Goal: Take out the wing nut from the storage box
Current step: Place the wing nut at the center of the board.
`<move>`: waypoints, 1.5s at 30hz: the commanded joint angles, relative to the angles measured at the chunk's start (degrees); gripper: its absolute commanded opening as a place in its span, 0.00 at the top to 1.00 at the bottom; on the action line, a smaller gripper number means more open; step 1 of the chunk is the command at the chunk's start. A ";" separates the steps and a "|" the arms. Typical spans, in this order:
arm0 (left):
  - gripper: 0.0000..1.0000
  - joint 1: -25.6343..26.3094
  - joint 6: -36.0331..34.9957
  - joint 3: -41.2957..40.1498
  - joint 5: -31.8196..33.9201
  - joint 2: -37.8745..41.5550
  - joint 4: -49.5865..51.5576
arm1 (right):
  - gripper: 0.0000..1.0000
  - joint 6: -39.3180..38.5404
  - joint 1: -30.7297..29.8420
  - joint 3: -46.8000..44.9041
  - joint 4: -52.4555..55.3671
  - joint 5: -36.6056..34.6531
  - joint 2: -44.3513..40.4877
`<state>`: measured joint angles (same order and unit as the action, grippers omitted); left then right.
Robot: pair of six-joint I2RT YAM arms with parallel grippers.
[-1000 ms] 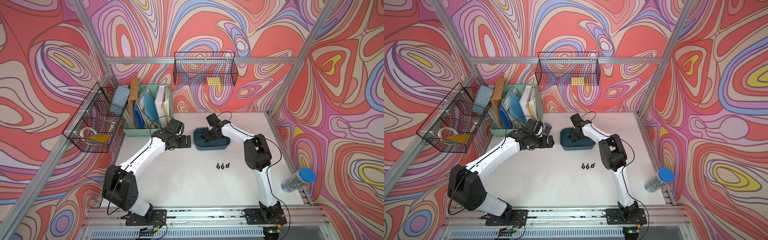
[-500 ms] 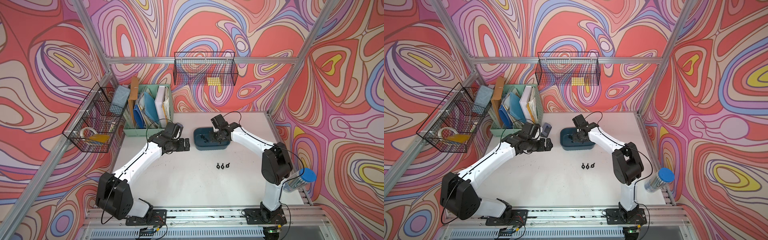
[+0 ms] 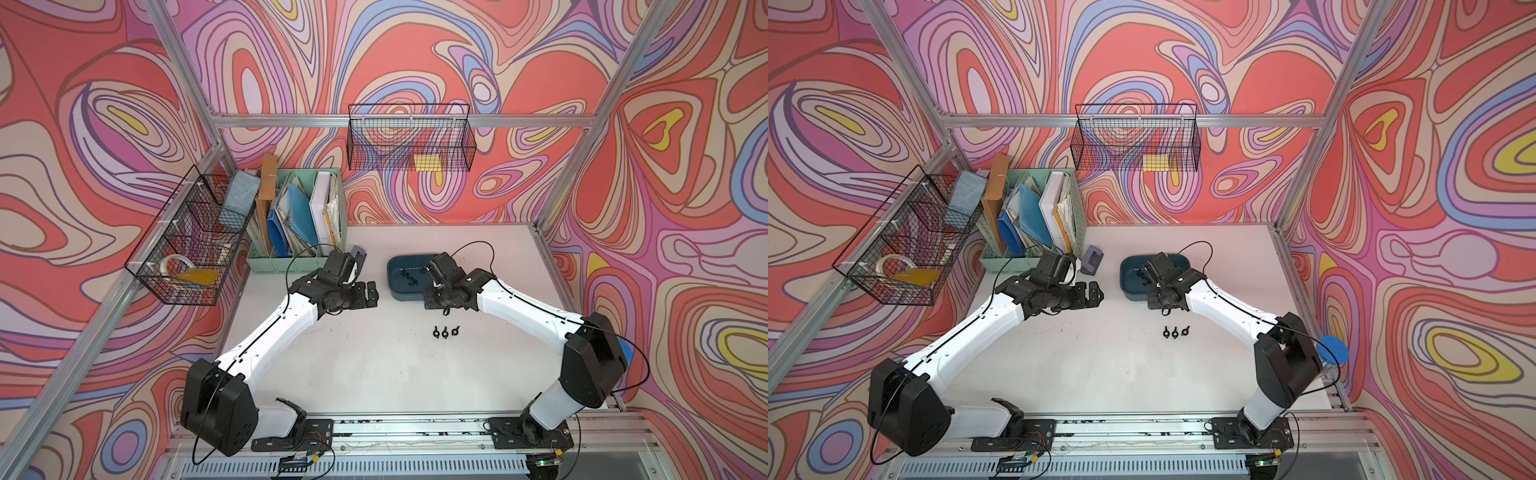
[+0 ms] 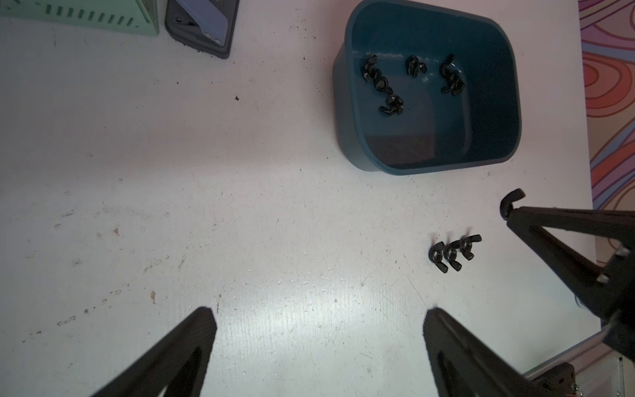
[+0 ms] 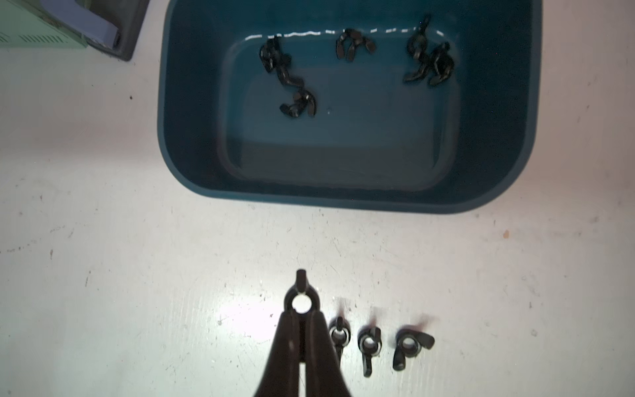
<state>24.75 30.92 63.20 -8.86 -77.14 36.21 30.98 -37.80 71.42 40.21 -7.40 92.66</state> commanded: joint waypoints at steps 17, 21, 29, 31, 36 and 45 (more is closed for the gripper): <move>0.01 -0.30 1.58 -2.04 -0.34 3.75 1.28 | 0.98 11.03 -6.36 -12.33 -7.82 -0.33 3.29; 0.01 -0.31 1.45 -1.88 -0.23 3.67 1.41 | 0.98 11.11 -6.33 -12.31 -8.11 -0.34 5.64; 0.01 -0.30 1.30 -1.75 -0.29 3.24 1.39 | 0.98 11.93 -6.40 -12.84 -8.32 0.10 7.18; 0.01 -0.32 1.21 -1.68 -0.28 3.06 1.32 | 0.98 12.26 -6.35 -12.88 -8.01 0.18 7.51; 0.01 -0.25 1.23 -1.60 -0.44 2.70 1.07 | 0.97 12.87 -6.49 -12.97 -7.85 0.83 7.52; 0.01 -0.32 1.09 -1.46 -0.72 2.02 0.71 | 0.87 13.50 -6.41 -13.04 -7.20 1.12 7.28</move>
<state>24.75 31.97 61.63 -9.10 -74.72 36.42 43.83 -43.88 58.92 32.60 -6.37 99.55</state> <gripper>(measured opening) 0.988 0.125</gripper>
